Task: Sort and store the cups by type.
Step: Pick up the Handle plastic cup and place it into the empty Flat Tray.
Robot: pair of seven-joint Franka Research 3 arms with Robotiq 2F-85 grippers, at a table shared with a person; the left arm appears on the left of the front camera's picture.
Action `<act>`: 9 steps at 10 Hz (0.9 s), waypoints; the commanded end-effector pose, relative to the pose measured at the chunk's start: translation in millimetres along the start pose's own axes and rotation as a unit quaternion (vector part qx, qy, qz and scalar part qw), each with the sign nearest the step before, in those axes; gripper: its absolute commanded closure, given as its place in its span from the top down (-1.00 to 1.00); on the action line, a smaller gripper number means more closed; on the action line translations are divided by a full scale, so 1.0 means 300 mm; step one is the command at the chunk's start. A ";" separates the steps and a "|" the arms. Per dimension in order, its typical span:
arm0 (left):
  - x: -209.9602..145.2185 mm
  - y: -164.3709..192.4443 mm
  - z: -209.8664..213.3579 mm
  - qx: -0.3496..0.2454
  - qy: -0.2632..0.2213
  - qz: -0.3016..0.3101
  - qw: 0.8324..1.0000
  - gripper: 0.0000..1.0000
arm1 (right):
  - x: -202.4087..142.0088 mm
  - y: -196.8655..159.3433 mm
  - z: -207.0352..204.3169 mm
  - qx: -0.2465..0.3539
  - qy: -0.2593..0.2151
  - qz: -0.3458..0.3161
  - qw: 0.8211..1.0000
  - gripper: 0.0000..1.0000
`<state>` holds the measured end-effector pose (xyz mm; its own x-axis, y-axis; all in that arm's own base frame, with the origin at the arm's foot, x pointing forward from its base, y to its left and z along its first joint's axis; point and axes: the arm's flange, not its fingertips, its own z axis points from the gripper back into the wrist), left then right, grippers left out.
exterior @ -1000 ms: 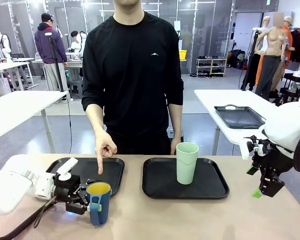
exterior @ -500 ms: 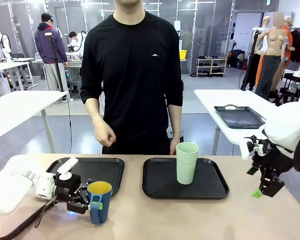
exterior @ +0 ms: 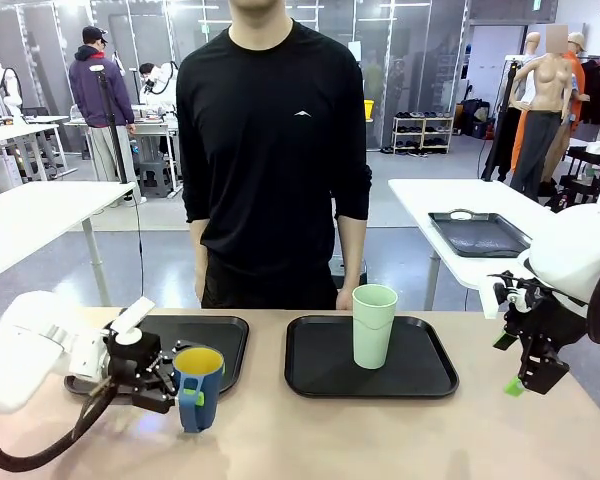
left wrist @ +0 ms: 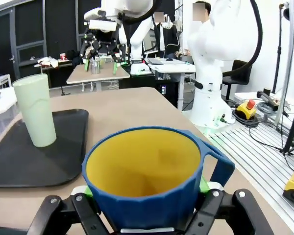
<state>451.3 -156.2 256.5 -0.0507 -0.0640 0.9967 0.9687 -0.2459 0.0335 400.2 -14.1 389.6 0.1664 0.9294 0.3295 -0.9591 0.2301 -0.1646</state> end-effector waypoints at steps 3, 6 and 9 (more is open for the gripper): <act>0.010 -0.158 0.153 0.029 -0.011 -0.047 0.998 -0.76 | 0.002 -0.001 -0.008 -0.004 0.006 -0.005 1.000 1.00; 0.069 -0.188 0.250 0.042 -0.021 -0.055 0.997 -0.76 | 0.002 -0.001 -0.008 -0.004 0.006 -0.005 1.000 1.00; 0.064 -0.214 0.296 0.055 -0.022 -0.061 0.996 -0.76 | 0.002 -0.001 -0.008 -0.004 0.006 -0.005 1.000 1.00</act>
<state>430.1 -64.0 315.3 -0.1119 -0.0250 0.9934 0.9853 -0.1328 0.1077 400.2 -14.3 389.5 0.1666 0.9292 0.3298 -0.9591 0.2303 -0.1645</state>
